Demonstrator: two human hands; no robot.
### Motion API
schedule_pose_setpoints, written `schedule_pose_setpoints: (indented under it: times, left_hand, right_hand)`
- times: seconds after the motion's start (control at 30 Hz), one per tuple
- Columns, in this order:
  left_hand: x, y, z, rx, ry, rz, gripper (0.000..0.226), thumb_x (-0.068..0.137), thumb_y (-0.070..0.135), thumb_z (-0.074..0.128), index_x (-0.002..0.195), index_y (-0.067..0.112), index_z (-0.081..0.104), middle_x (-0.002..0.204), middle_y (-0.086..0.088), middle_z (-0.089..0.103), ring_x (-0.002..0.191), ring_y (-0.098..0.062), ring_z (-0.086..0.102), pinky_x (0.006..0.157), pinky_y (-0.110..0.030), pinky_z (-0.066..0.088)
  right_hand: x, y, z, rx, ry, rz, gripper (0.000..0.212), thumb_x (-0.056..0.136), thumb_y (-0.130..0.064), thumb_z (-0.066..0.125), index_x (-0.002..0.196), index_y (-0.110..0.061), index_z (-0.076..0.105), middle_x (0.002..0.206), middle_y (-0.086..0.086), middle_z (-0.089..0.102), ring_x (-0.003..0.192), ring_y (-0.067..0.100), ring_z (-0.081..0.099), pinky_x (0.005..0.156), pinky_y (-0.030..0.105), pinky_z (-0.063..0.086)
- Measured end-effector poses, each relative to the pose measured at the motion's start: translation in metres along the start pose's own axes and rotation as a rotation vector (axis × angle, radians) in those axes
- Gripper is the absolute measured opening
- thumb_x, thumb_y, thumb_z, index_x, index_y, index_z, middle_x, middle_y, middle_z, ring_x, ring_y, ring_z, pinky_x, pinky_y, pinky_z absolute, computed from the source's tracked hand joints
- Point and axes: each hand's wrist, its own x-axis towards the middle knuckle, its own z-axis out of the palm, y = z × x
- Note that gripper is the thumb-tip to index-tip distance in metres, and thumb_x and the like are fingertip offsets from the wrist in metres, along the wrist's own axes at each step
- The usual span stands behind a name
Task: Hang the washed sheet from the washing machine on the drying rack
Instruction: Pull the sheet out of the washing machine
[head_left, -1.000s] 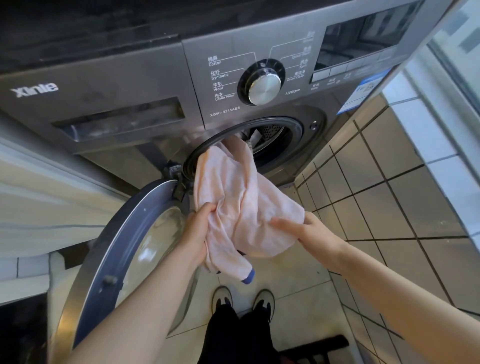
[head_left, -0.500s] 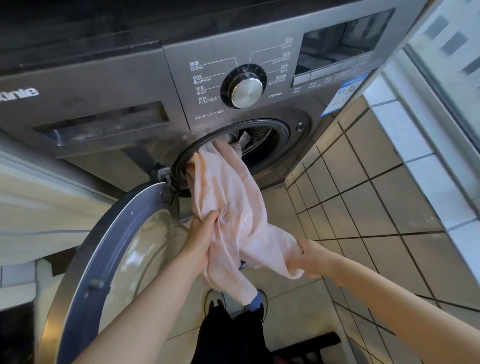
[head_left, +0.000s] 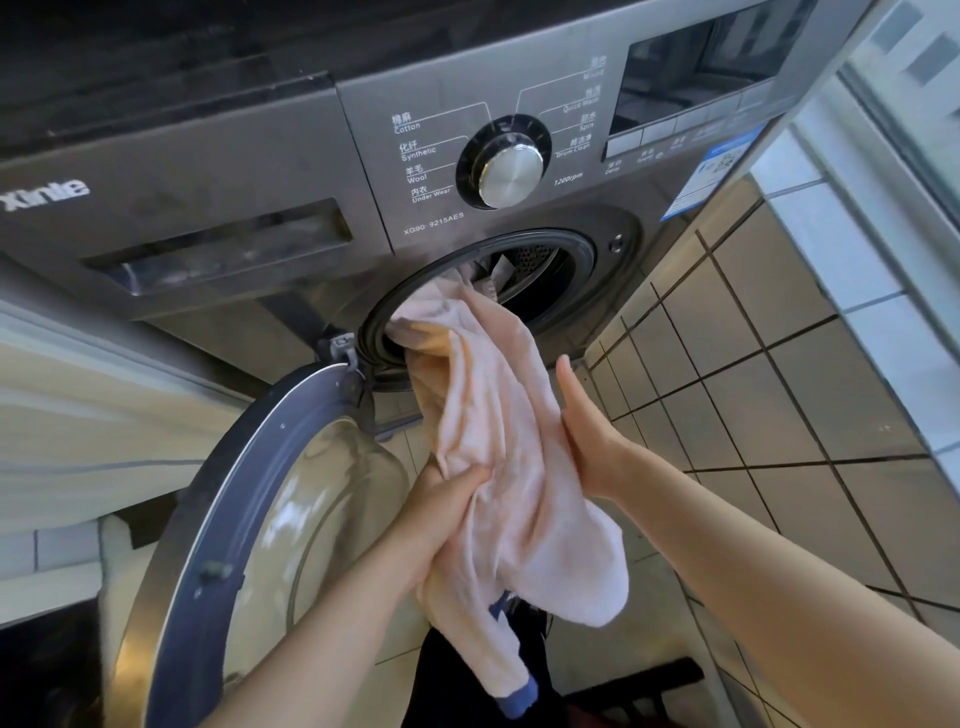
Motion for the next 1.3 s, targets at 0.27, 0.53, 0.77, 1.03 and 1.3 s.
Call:
schedule_pose_setpoints:
  times: [0.27, 0.53, 0.77, 1.03, 1.3]
  left_hand:
    - [-0.003, -0.028, 0.022, 0.947, -0.033, 0.341, 0.037, 0.09, 0.042, 0.038, 0.123, 0.028, 0.041, 0.11, 0.0, 0.06, 0.094, -0.021, 0.059, 0.076, -0.034, 0.049]
    - [-0.017, -0.032, 0.011, 0.731, -0.229, 0.288, 0.054, 0.08, 0.046, 0.054, 0.129, 0.026, 0.042, 0.127, 0.002, 0.053, 0.12, -0.017, 0.049, 0.099, -0.03, 0.041]
    - [0.007, -0.007, -0.011, -0.241, 0.064, -0.09, 0.022, 0.093, 0.028, 0.059, 0.087, 0.008, 0.065, 0.077, -0.01, 0.074, 0.079, -0.025, 0.072, 0.071, -0.032, 0.059]
    - [0.028, 0.011, 0.004, -0.363, -0.129, -0.227, 0.099, 0.053, 0.085, 0.064, 0.128, 0.02, 0.056, 0.119, -0.013, 0.066, 0.112, -0.033, 0.061, 0.107, -0.042, 0.04]
    - [0.014, 0.022, 0.008, -0.277, 0.084, -0.146, 0.079, 0.05, 0.04, 0.088, 0.12, 0.021, 0.057, 0.1, -0.006, 0.071, 0.09, -0.023, 0.069, 0.081, -0.035, 0.055]
  right_hand:
    - [0.01, 0.012, 0.035, -0.438, 0.254, -0.006, 0.103, 0.058, -0.061, 0.081, 0.139, -0.036, 0.022, 0.124, -0.002, 0.051, 0.107, 0.02, 0.059, 0.095, 0.042, 0.049]
    - [0.015, 0.033, 0.023, -0.678, 0.341, -0.066, 0.088, 0.056, -0.032, 0.082, 0.127, -0.03, 0.031, 0.115, -0.003, 0.056, 0.104, 0.021, 0.058, 0.089, 0.042, 0.053]
    - [-0.008, 0.031, 0.02, -0.636, 0.178, -0.261, 0.071, 0.073, -0.019, 0.075, 0.132, -0.028, 0.037, 0.119, -0.003, 0.061, 0.108, 0.012, 0.061, 0.091, 0.036, 0.054]
    - [-0.042, 0.033, 0.053, -1.0, 0.228, -0.368, 0.07, 0.075, -0.022, 0.066, 0.133, -0.028, 0.027, 0.114, -0.007, 0.055, 0.102, 0.007, 0.055, 0.086, 0.021, 0.046]
    - [-0.077, 0.062, 0.073, -1.756, 0.27, -0.596, 0.077, 0.089, -0.036, 0.054, 0.147, -0.016, 0.008, 0.124, 0.005, 0.043, 0.105, 0.019, 0.055, 0.106, 0.026, -0.007]
